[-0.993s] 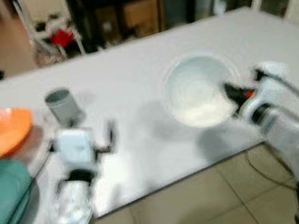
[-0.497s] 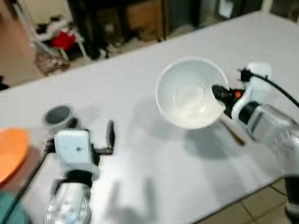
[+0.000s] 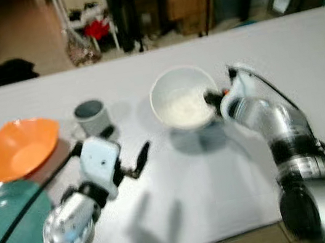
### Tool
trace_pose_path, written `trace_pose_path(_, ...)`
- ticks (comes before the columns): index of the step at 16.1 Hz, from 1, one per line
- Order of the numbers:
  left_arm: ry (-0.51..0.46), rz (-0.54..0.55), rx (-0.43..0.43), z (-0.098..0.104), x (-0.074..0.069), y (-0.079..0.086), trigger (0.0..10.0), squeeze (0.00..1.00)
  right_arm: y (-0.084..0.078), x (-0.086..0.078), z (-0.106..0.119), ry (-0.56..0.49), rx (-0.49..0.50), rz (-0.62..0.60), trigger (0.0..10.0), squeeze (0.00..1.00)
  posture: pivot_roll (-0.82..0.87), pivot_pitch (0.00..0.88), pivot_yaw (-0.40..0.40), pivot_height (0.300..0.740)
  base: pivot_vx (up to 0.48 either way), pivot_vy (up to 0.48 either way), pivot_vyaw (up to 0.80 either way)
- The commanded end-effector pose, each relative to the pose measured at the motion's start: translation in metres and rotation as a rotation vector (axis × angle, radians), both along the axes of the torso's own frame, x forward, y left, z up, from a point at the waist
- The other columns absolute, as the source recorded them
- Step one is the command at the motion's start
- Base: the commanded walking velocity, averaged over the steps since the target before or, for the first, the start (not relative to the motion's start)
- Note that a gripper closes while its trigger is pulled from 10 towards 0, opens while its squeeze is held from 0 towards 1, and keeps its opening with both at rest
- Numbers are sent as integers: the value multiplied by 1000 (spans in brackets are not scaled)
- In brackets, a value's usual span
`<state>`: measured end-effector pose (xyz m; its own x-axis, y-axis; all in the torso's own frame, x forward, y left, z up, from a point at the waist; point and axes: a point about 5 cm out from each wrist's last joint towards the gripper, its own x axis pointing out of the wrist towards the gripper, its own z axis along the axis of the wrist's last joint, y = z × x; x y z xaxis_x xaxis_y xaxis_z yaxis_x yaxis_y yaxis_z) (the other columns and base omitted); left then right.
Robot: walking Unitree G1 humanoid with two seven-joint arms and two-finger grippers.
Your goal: Setting the table
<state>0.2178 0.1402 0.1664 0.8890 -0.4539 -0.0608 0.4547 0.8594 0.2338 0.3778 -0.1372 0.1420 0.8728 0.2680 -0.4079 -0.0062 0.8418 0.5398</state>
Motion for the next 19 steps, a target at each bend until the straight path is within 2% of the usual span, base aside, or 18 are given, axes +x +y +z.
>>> trace_pose_path(1, -1, -42, -11, 6, -1, -3, 10000, 0, 0, 9, 11, -40, 50, -41, 10000, 0, -65, 40, 49, 740, 0, 0, 0)
trace_pose_path(2, 4, -54, -18, 7, -2, -4, 10000, 0, 2, 12, 11, -35, 65, -48, 10000, 0, -62, 43, 49, 740, 0, 0, 0)
trace_pose_path(4, 39, -93, 8, 9, -8, -3, 10000, 0, 19, 22, 17, -26, 80, -34, 10000, 0, -29, 69, 51, 740, 0, 0, 0)
trace_pose_path(5, 47, -93, 12, 9, -10, -3, 10000, 0, 22, 22, 16, -14, 65, -32, 10000, 0, -14, 81, 48, 740, 0, 0, 0)
trace_pose_path(9, 75, -107, 6, 12, -18, -5, 10000, 0, 25, 24, 11, 17, 39, -78, 10000, 0, 20, 133, 40, 740, 0, 0, 0)
trace_pose_path(11, 93, -111, 6, 13, -21, -5, 10000, 0, 25, 24, 9, 45, 76, -107, 10000, 0, 28, 150, 40, 740, 0, 0, 0)
trace_pose_path(16, 130, -139, -9, 15, -30, -8, 10000, 0, 31, 22, 6, 106, 69, -103, 10000, 0, 32, 175, 36, 740, 0, 0, 0)
trace_pose_path(17, 133, -141, -10, 15, -31, -9, 10000, 0, 30, 23, 7, 118, 68, -109, 10000, 286, 31, 175, 35, 740, 0, 0, 0)
trace_pose_path(18, 134, -142, -12, 16, -30, -10, 10000, 0, 29, 23, 9, 120, 67, -111, 10000, 663, 27, 168, 30, 740, 0, 0, 0)
trace_pose_path(19, 130, -140, -16, 16, -28, -11, 10000, 0, 30, 24, 12, 121, 66, -103, 10000, 812, 21, 161, 28, 740, 0, 0, 0)
